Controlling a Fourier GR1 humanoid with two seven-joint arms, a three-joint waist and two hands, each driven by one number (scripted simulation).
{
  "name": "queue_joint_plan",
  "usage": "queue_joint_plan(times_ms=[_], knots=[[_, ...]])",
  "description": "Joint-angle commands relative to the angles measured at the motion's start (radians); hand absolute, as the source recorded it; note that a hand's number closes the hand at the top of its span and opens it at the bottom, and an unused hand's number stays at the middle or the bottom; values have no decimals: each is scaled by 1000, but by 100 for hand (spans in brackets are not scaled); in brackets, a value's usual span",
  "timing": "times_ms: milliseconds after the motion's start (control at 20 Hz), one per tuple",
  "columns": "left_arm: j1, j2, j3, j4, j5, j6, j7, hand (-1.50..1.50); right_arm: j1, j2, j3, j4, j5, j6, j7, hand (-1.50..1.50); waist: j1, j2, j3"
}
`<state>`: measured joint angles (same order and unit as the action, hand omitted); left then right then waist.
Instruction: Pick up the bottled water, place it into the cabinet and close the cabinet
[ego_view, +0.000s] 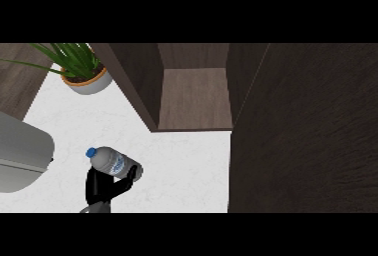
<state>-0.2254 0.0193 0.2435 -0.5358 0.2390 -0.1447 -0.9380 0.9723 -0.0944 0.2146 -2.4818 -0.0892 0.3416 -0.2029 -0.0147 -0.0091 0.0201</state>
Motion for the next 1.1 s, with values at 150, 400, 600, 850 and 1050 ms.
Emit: queue_joint_plan(times_ms=[150,400,600,850,1050], knots=[[-30,-8,-22,66,-10,-63,-12,150,63,-38,-51,-99,-102,33,24,-150,-6,10,-21],[29,-18,-103,16,-19,-120,-34,150,30,-18,-35,-81,-72,11,30,-150,6,9,-21],[8,-17,-139,-35,0,-100,11,150,51,-19,-53,-110,-110,18,40,-150,5,7,-20],[-30,-18,-281,-117,160,-60,130,150,60,-1,-11,-98,-55,23,32,-150,3,5,-21],[-37,-19,-400,-206,237,86,172,150,71,-26,-80,-72,-140,58,-5,-150,-6,5,-20]])
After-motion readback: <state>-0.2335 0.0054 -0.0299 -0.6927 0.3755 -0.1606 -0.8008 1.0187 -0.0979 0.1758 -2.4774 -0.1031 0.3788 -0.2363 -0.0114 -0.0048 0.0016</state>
